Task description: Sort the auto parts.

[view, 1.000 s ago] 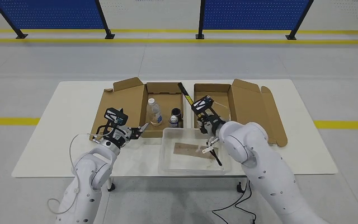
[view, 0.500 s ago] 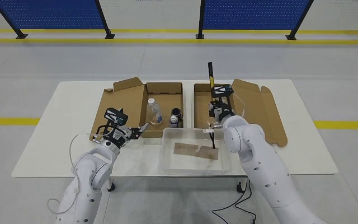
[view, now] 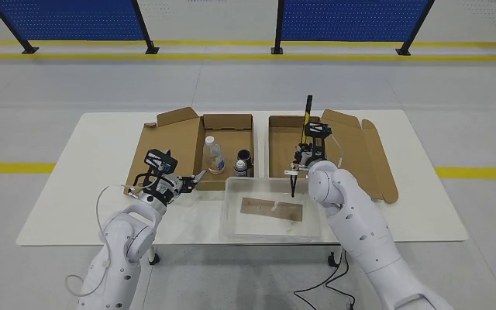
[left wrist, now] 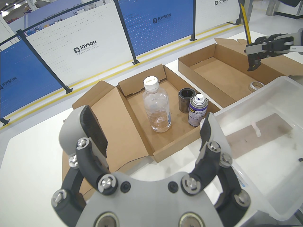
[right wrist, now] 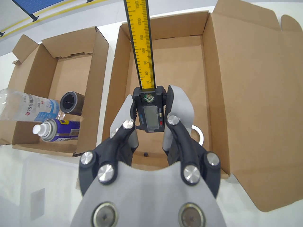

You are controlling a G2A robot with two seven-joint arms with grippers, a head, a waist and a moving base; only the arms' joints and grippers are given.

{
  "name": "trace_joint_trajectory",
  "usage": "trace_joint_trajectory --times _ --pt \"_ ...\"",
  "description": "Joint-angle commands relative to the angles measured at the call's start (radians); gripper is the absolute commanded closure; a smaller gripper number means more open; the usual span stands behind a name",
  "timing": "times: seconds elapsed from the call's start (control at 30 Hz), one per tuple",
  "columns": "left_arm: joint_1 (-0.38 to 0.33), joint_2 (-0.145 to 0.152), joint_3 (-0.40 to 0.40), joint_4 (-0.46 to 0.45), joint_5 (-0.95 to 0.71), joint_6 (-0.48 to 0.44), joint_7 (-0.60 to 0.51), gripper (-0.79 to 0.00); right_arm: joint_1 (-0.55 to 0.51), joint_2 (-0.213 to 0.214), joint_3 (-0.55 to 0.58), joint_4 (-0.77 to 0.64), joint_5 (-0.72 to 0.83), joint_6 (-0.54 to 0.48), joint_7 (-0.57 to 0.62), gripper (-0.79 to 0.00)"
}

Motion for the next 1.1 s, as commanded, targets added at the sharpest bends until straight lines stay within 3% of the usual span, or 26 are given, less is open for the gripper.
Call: trace_joint_trajectory --times 0.0,0.5,0.67,0.93,1.07 --pt "0.0 0.0 0.0 0.0 0.0 0.0 0.0 -0.785 0.011 -0.006 -0.003 0.043 0.02 0.0 -0.01 0.0" --pt "0.0 0.0 0.0 0.0 0.0 0.0 0.0 -0.785 0.087 -0.047 -0.033 0.253 0.133 -0.062 0.002 0.0" --pt "0.0 0.0 0.0 0.0 0.0 0.0 0.0 -0.785 0.099 -0.056 -0.043 0.286 0.144 -0.07 0.011 -0.154" --pt "0.0 0.0 0.0 0.0 0.0 0.0 0.0 -0.785 0.112 -0.066 -0.047 0.317 0.15 -0.077 0.008 -0.32" --pt "0.0 0.0 0.0 0.0 0.0 0.0 0.0 -0.785 0.116 -0.07 -0.046 0.323 0.148 -0.082 0.005 -0.357"
